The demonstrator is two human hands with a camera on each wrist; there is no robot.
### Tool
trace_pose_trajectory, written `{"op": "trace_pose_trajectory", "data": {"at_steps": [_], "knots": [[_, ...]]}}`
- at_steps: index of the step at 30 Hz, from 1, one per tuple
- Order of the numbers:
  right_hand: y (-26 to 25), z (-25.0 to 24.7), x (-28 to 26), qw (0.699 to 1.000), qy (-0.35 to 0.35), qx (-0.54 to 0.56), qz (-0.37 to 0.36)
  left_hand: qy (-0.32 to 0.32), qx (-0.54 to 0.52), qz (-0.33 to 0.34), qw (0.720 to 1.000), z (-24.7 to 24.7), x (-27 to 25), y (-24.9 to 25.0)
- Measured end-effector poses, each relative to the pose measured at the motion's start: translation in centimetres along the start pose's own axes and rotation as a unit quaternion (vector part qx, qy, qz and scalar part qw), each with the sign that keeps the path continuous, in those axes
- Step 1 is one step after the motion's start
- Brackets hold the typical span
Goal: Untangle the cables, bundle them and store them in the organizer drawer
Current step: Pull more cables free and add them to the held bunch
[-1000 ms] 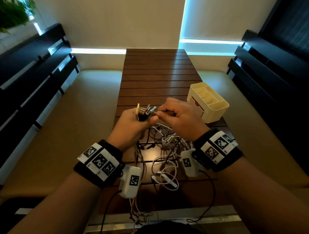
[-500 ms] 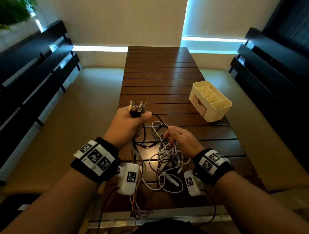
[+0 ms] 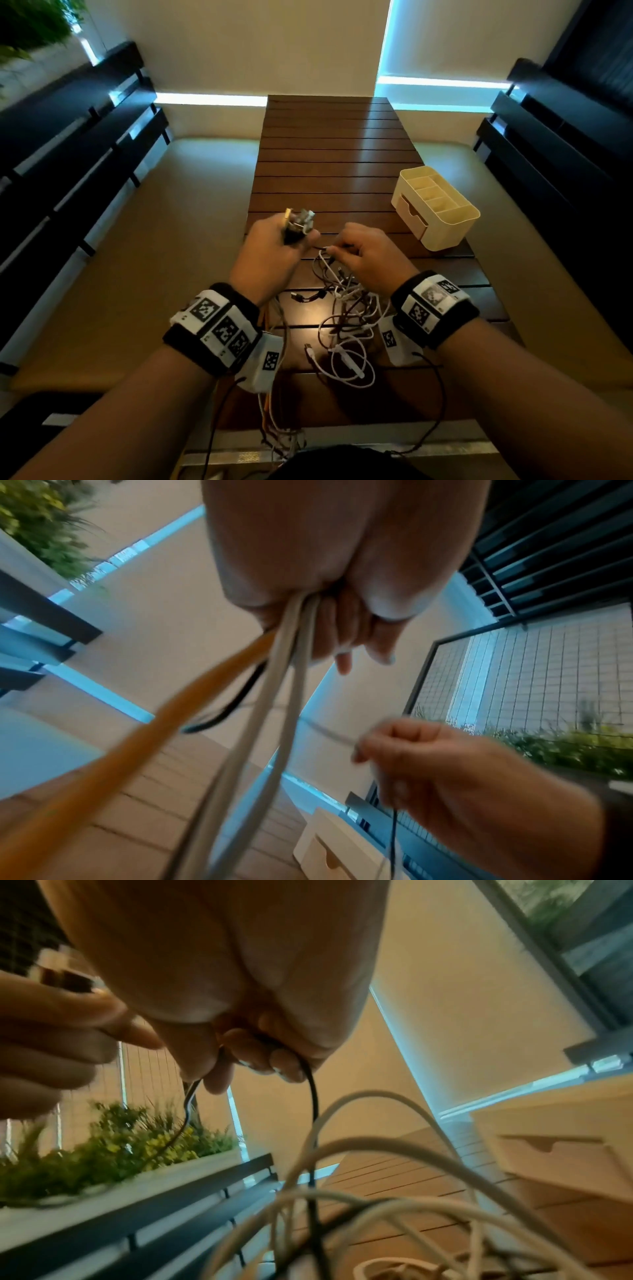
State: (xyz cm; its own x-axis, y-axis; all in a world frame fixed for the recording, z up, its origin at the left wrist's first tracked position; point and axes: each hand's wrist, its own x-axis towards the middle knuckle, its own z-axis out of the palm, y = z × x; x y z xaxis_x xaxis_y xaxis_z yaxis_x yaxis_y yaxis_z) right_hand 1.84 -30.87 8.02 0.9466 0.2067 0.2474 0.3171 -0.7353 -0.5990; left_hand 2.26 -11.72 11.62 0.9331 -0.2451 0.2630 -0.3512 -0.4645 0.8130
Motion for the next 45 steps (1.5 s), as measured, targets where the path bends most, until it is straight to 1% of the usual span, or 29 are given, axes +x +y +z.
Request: {"op": "trace_pose_trajectory", "data": {"at_steps": [2, 3, 4, 6, 7, 9, 11, 13, 15, 16, 17, 18, 19, 20, 21, 22, 24, 26, 27, 28, 30, 33, 34, 36, 38, 40, 41, 43, 45], "knots": [[-0.8, 0.2, 0.1, 0.999, 0.025, 0.023, -0.035, -0.068, 0.002, 0.018, 0.998, 0.6, 0.0, -0.5], [-1.2, 0.0, 0.2, 0.997, 0.039, 0.034, -0.05, -0.091, 0.002, 0.024, 0.996, 0.7, 0.0, -0.8], [-1.5, -0.3, 0.2, 0.996, 0.05, 0.043, -0.06, -0.106, 0.002, 0.028, 0.994, 0.7, 0.0, -0.9], [-1.8, -0.8, 0.0, 0.995, 0.058, 0.06, -0.057, -0.104, -0.006, 0.035, 0.994, 0.4, 0.1, -1.0], [-1.9, -0.9, -0.3, 0.994, 0.057, 0.079, -0.041, -0.092, -0.015, 0.04, 0.995, 0.4, 0.2, -0.9], [-1.5, -0.5, -1.0, 0.989, 0.043, 0.142, 0.021, -0.072, -0.064, 0.028, 0.995, 0.1, 0.3, -0.5], [-0.9, 0.6, -1.9, 0.979, 0.005, 0.181, 0.097, -0.051, -0.174, -0.014, 0.983, -0.4, 0.4, 0.2], [0.3, 1.8, -3.0, 0.973, -0.04, 0.169, 0.151, -0.024, -0.272, -0.054, 0.96, -1.1, 0.6, 0.8], [1.1, 2.3, -3.8, 0.968, -0.056, 0.163, 0.18, -0.002, -0.287, -0.071, 0.955, -1.7, 0.6, 0.7], [1.2, 2.3, -3.8, 0.966, -0.054, 0.177, 0.183, 0.004, -0.26, -0.077, 0.962, -1.8, 0.6, 0.2], [1.1, 2.0, -3.6, 0.963, -0.047, 0.197, 0.179, 0.004, -0.208, -0.087, 0.974, -1.7, 0.6, -0.6], [0.8, 1.7, -3.3, 0.96, -0.029, 0.217, 0.175, -0.008, -0.132, -0.102, 0.986, -1.7, 0.6, -1.4], [0.5, 1.3, -2.9, 0.957, -0.003, 0.232, 0.173, -0.032, -0.055, -0.119, 0.991, -1.5, 0.5, -2.3], [0.1, 0.8, -2.4, 0.956, 0.029, 0.237, 0.168, -0.059, 0.003, -0.128, 0.99, -1.3, 0.3, -3.0], [-0.2, 0.3, -2.0, 0.958, 0.059, 0.231, 0.16, -0.074, 0.034, -0.127, 0.989, -1.1, 0.1, -3.5], [-0.3, -0.2, -1.6, 0.962, 0.083, 0.215, 0.148, -0.074, 0.038, -0.121, 0.989, -1.2, -0.1, -3.8], [-0.4, -0.9, -1.2, 0.97, 0.11, 0.176, 0.127, -0.037, -0.016, -0.123, 0.992, -1.6, -0.2, -3.8], [0.2, -0.9, -1.0, 0.976, 0.099, 0.14, 0.136, 0.032, -0.11, -0.138, 0.984, -2.0, -0.1, -3.5], [0.7, -0.6, -1.0, 0.98, 0.077, 0.114, 0.147, 0.068, -0.139, -0.132, 0.979, -2.1, 0.1, -3.4], [1.2, -0.2, -1.0, 0.984, 0.044, 0.077, 0.155, 0.097, -0.143, -0.113, 0.979, -2.1, 0.2, -3.0], [2.0, 0.9, -1.1, 0.989, -0.016, -0.016, 0.148, 0.114, -0.102, -0.064, 0.986, -1.7, 0.2, -1.9], [2.0, 2.0, -1.0, 0.988, -0.06, -0.096, 0.103, 0.097, -0.076, -0.017, 0.992, -0.1, -0.1, -0.6], [1.8, 2.2, -0.9, 0.988, -0.067, -0.104, 0.095, 0.085, -0.07, -0.005, 0.994, 0.4, -0.1, -0.6], [1.3, 2.0, -0.7, 0.991, -0.07, -0.09, 0.065, 0.035, -0.041, 0.018, 0.998, 1.2, 0.0, -0.9], [0.5, 1.4, -0.6, 0.997, -0.053, -0.051, 0.014, -0.042, -0.006, 0.022, 0.999, 1.6, 0.4, -1.3], [-0.3, 0.6, -0.5, 0.999, -0.008, -0.023, -0.031, -0.105, 0.036, 0.026, 0.994, 1.7, 0.8, -1.6], [-0.7, 0.2, -0.5, 0.999, 0.017, -0.012, -0.043, -0.12, 0.049, 0.024, 0.991, 1.6, 1.0, -1.7], [-1.2, -0.1, -0.4, 0.998, 0.051, 0.013, -0.044, -0.124, 0.056, 0.04, 0.99, 1.1, 1.4, -1.4], [-1.3, 0.0, -0.6, 0.996, 0.071, 0.057, -0.02, -0.112, 0.062, 0.067, 0.989, 0.7, 1.6, -0.8]]}}
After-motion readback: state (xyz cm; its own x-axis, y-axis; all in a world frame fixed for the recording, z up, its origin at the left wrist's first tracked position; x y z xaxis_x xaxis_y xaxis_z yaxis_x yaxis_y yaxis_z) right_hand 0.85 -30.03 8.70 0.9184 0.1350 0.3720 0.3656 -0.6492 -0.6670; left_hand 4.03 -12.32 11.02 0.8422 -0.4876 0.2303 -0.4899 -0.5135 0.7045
